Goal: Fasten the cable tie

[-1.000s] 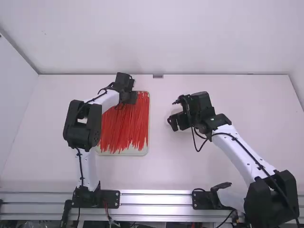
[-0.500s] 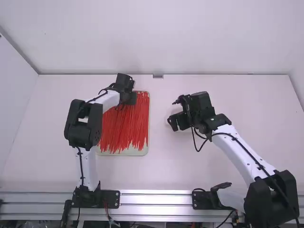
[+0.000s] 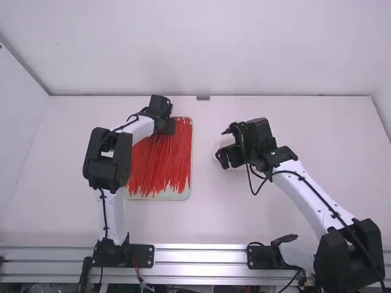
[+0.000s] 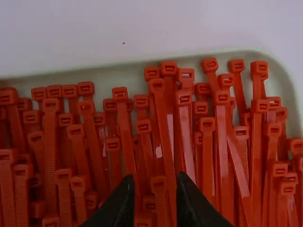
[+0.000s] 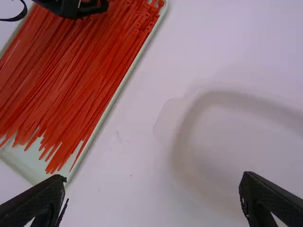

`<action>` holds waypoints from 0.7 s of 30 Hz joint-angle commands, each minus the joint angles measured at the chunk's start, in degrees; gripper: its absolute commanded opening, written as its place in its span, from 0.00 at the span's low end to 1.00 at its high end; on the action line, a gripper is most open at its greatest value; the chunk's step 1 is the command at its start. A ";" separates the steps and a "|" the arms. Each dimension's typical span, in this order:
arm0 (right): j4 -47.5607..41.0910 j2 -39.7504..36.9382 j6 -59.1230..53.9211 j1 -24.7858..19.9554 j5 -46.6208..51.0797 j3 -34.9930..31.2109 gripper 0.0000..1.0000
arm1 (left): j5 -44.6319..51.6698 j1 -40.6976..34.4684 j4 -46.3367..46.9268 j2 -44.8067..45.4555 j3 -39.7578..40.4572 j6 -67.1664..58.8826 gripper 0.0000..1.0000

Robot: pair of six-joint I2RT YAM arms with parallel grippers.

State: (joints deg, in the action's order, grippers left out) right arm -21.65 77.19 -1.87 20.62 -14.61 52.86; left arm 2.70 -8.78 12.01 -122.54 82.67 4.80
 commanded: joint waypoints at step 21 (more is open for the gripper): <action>-0.24 0.35 -0.09 0.00 -0.37 1.81 0.98 | -0.39 0.13 -2.86 -0.81 -1.75 0.37 0.24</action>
State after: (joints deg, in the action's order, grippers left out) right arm -21.67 77.19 -1.89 20.62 -14.66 52.86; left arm 2.68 -8.78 9.10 -122.54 81.47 4.97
